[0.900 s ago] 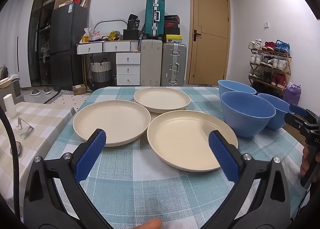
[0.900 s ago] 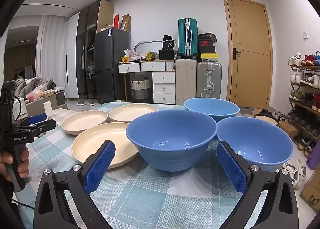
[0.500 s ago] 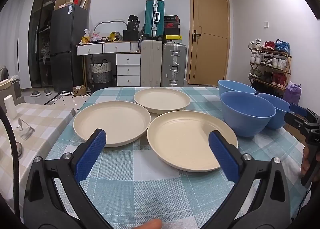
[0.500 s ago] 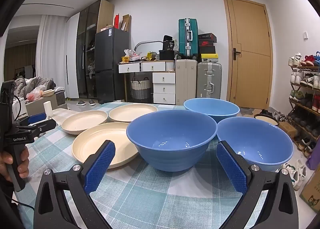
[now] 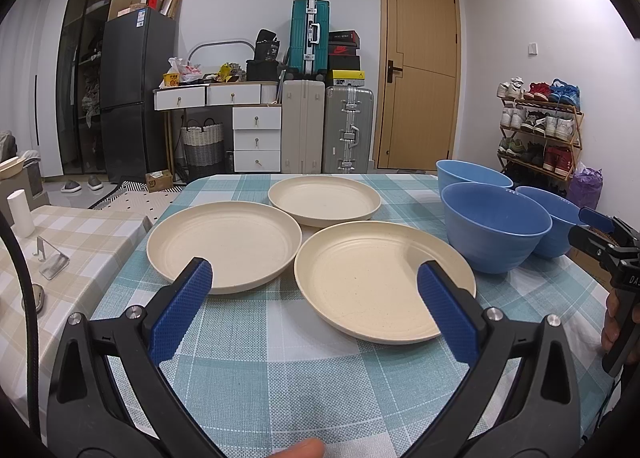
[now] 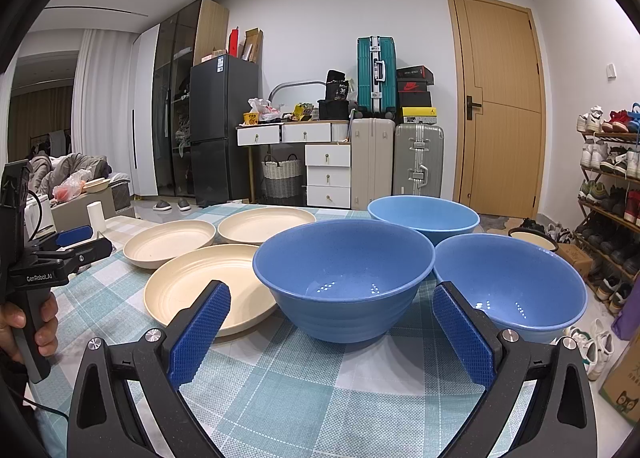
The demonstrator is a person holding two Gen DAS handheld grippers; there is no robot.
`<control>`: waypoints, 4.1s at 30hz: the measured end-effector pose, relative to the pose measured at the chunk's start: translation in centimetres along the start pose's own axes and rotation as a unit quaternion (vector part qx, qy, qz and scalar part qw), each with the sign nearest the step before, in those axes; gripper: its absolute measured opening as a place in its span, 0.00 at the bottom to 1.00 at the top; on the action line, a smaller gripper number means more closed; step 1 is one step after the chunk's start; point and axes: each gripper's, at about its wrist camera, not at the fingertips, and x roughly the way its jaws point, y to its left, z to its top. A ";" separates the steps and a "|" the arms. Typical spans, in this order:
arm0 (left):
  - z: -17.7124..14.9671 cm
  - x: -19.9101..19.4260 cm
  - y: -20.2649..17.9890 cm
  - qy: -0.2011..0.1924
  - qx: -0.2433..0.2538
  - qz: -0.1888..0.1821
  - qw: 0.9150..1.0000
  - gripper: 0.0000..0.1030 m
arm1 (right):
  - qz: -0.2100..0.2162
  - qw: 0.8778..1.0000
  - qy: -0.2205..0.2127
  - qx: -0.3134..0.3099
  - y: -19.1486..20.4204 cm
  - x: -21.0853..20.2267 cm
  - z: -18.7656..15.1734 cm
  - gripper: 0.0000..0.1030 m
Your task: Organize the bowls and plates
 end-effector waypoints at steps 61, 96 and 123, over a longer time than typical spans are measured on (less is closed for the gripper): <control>0.0 0.0 0.0 0.001 -0.002 0.000 1.000 0.99 | 0.000 1.000 0.004 0.000 0.0 0.1 0.0 1.00; 1.3 0.0 3.0 0.024 -0.034 0.036 0.998 0.99 | 0.028 0.996 0.079 0.025 1.7 2.8 1.3 1.00; 6.4 2.5 8.3 0.078 -0.079 0.097 0.989 0.99 | 0.094 0.986 0.136 -0.007 10.6 10.9 9.4 1.00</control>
